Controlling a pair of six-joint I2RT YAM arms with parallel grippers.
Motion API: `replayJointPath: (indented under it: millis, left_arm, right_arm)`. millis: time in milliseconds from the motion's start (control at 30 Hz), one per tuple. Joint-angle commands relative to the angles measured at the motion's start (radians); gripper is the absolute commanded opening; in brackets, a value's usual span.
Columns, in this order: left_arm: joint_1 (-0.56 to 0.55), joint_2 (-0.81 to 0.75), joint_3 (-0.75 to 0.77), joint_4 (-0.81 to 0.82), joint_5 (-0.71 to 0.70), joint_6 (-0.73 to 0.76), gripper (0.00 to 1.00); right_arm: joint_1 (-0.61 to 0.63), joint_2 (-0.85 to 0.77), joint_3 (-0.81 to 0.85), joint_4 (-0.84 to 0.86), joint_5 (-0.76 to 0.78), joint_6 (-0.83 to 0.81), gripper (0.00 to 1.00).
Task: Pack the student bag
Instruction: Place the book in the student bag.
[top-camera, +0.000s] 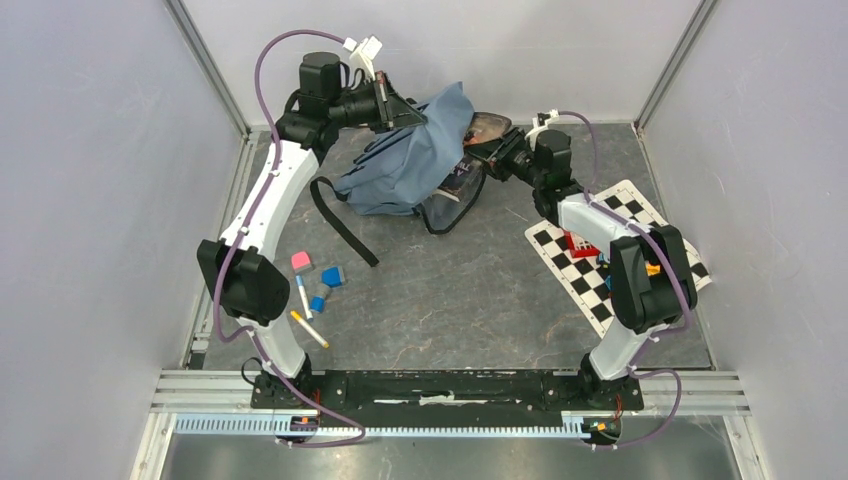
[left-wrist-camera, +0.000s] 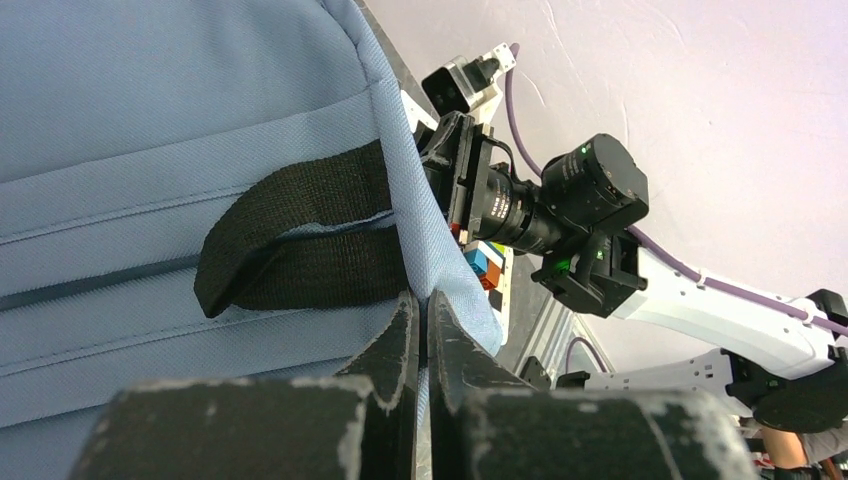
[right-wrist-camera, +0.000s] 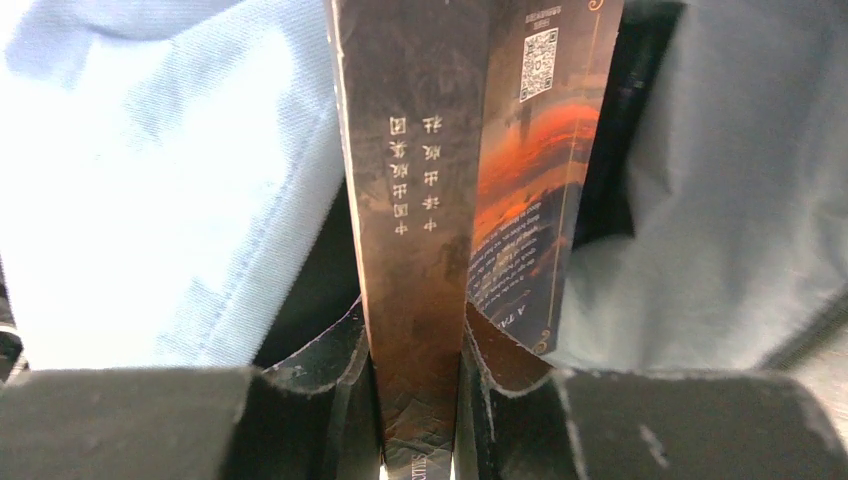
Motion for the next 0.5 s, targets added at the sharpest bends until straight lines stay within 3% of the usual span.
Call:
replayJointPath:
  millis: [0, 267, 467]
  left_arm:
    - [-0.006, -0.025, 0.061, 0.100, 0.154, -0.052, 0.02]
    - [0.040, -0.033, 0.051, 0.085, 0.174, -0.044, 0.02]
    - [0.041, -0.031, 0.034, 0.179, 0.191, -0.123, 0.02]
  right_arm:
    - [0.015, -0.006, 0.108, 0.333, 0.093, 0.191, 0.00]
    - [0.026, 0.024, 0.172, 0.331, 0.096, 0.239, 0.00]
    - [0.086, 0.110, 0.164, 0.318, 0.097, 0.203, 0.00]
